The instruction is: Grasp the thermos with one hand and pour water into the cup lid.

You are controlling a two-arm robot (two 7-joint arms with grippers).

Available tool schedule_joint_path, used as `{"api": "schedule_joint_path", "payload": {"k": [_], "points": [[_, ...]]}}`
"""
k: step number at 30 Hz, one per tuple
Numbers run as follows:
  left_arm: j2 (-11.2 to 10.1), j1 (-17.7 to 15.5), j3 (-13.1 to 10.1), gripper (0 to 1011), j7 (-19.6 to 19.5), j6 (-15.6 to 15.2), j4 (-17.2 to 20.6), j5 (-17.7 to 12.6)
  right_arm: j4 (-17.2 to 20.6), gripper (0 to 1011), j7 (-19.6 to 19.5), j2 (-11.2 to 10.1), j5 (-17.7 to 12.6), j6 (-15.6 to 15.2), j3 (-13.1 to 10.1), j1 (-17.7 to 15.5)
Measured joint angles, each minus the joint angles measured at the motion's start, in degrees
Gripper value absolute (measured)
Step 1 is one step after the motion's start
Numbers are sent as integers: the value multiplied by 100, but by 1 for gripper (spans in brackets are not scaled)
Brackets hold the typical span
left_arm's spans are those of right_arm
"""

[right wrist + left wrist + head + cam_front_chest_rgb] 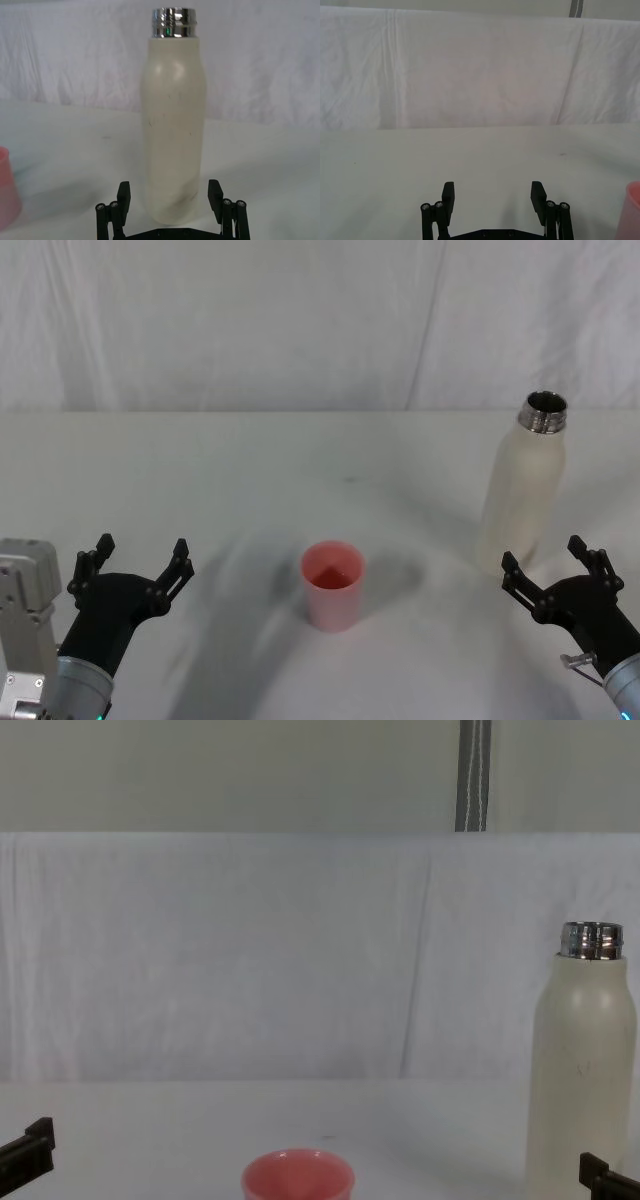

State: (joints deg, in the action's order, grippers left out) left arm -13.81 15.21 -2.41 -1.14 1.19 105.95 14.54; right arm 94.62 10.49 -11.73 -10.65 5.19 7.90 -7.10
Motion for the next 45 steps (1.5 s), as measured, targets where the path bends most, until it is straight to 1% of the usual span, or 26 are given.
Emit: {"api": "schedule_joint_path", "payload": {"k": [6,17,32,45], "points": [[0,0,0,1001,0,0,0,0,127,1001,-33,33,61,45,-32,-71],[0,0,0,1001,0,0,0,0,291,1001,-33,101,53,55,-77,-161],[0,0,0,1001,0,0,0,0,554,1001,10,154,-9,39,-52,-323],[0,0,0,1001,0,0,0,0,637,1001,44,154,-67,6,-8,-427]]}}
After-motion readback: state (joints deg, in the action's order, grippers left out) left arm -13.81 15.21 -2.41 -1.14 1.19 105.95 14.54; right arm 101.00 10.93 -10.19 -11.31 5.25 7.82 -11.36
